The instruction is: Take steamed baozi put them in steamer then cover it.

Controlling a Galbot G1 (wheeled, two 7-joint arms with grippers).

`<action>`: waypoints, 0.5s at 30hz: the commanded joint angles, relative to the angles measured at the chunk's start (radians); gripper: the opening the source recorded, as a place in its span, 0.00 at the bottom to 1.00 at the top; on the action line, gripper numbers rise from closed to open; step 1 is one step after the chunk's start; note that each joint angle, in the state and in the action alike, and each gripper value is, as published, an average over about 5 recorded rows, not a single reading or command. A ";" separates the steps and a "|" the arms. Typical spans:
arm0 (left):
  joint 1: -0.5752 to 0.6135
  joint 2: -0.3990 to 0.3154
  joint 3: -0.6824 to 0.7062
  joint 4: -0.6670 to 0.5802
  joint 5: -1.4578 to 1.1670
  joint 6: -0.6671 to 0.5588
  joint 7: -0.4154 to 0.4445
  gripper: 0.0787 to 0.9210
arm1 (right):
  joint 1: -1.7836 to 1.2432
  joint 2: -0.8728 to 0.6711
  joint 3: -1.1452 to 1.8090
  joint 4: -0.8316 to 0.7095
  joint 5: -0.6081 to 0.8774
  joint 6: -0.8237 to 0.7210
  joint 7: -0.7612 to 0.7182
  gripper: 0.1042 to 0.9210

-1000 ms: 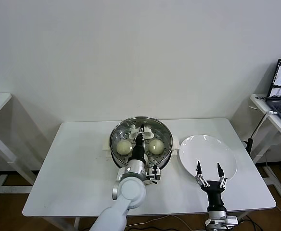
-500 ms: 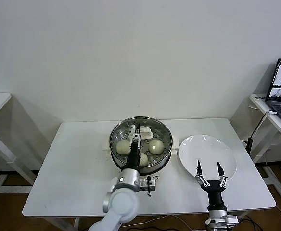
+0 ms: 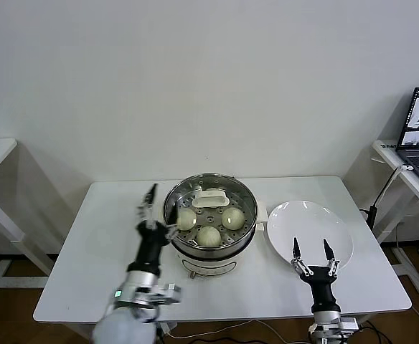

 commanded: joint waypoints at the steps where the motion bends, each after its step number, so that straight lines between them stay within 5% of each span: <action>1: 0.177 -0.105 -0.498 0.017 -0.774 -0.333 -0.035 0.88 | -0.009 -0.009 0.014 0.126 -0.013 -0.100 -0.006 0.88; 15: 0.214 -0.123 -0.556 0.111 -0.876 -0.390 0.052 0.88 | -0.025 -0.011 0.020 0.211 -0.064 -0.149 0.016 0.88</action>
